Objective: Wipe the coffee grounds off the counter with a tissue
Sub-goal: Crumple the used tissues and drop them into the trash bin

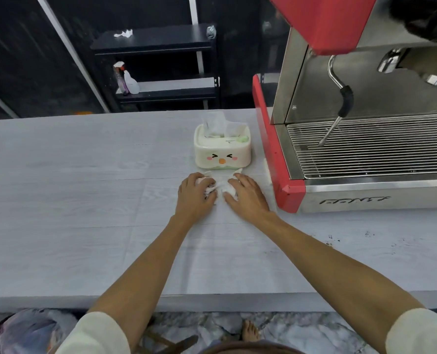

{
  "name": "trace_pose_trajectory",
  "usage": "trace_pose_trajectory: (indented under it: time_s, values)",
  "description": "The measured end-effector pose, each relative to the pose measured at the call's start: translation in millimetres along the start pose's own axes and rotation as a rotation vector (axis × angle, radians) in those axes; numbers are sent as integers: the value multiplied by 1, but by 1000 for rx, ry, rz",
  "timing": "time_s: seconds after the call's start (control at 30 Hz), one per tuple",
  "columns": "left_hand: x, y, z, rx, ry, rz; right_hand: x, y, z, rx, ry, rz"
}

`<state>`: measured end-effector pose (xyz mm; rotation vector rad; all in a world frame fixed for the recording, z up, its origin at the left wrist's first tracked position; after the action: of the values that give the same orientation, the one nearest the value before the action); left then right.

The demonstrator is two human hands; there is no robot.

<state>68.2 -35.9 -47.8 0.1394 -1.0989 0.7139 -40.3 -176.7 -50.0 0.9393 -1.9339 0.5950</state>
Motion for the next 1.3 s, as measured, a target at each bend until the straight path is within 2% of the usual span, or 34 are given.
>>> trace_pose_trajectory:
  time_s: [0.33,0.6,0.83,1.3]
  values:
    - [-1,8,-1,-72,110,74,-2,5,-5,40,-160,80]
    - [8,24,1,-133,138,115,5,21,-11,5,-173,94]
    - [17,39,10,-199,190,145,16,54,-21,9,-162,171]
    - [1,74,61,-371,223,60,42,138,11,-5,-76,285]
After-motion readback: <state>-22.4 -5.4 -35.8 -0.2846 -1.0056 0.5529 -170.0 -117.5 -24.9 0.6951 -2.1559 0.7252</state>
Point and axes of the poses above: each hand's wrist, its own y-axis away from the middle knuckle, its own x-axis out of the back of the hand, z = x × y, the point moved 1 cm from there along -y, towards the middle knuckle, and after that the axes turned 12 degrees about -x, right-handed, at the moved point
